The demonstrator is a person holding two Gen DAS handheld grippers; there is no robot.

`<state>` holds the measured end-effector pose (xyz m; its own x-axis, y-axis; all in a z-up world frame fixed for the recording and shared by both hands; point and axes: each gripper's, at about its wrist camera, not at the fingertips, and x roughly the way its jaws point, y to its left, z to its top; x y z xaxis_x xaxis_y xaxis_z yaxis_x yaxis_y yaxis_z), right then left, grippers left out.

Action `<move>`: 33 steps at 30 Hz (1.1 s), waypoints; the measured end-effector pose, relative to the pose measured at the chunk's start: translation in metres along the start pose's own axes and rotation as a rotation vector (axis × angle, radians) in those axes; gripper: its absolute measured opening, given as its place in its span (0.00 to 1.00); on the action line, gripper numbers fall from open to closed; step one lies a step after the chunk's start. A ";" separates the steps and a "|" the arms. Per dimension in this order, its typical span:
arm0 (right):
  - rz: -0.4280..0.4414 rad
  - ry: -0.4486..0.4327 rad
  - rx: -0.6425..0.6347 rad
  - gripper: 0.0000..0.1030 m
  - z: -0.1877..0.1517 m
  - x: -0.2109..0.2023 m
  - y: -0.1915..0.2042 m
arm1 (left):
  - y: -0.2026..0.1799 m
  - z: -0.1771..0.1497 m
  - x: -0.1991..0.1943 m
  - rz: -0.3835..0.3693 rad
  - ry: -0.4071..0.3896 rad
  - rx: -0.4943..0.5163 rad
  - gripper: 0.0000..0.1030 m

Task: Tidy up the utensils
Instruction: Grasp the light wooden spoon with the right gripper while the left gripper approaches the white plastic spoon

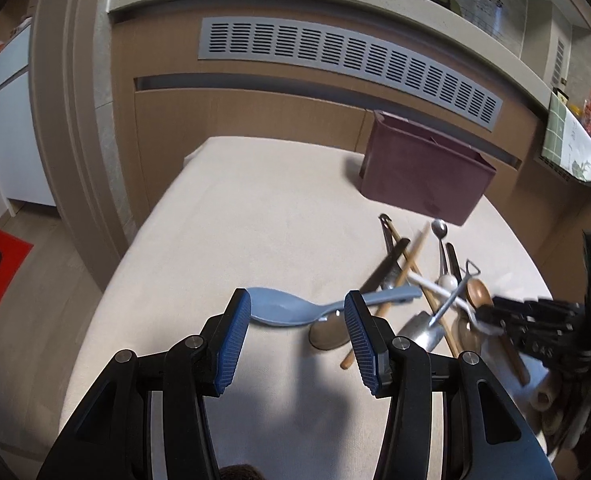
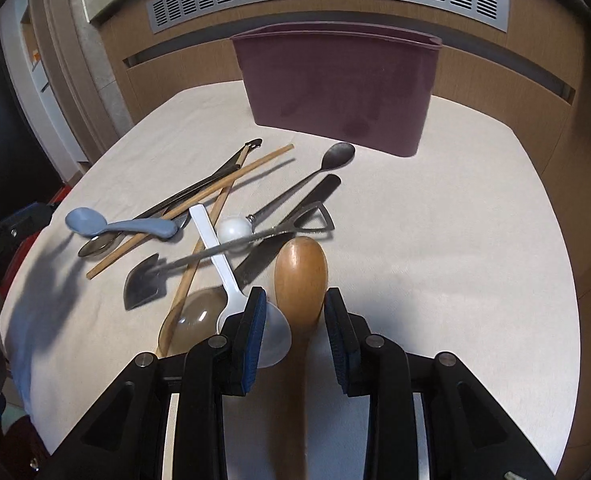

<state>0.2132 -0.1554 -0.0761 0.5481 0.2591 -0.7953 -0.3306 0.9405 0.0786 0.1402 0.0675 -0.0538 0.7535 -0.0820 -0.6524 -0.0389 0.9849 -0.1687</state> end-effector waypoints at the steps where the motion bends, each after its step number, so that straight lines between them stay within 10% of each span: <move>1: -0.005 0.000 -0.002 0.28 0.003 0.002 0.001 | -0.001 -0.002 0.002 -0.005 0.010 0.007 0.48; 14: -0.002 -0.016 -0.046 0.29 0.021 0.019 0.002 | -0.019 -0.010 0.017 -0.066 0.083 0.045 0.48; 25: 0.011 -0.104 -0.081 0.06 0.001 -0.014 -0.012 | -0.028 -0.010 0.021 -0.082 0.087 0.072 0.48; 33: 0.019 -0.162 0.080 0.06 -0.011 -0.046 -0.065 | -0.057 -0.011 0.034 -0.114 0.125 0.154 0.48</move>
<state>0.2009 -0.2306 -0.0511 0.6609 0.3031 -0.6866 -0.2837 0.9478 0.1453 0.1607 0.0068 -0.0744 0.6600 -0.2029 -0.7233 0.1496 0.9790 -0.1381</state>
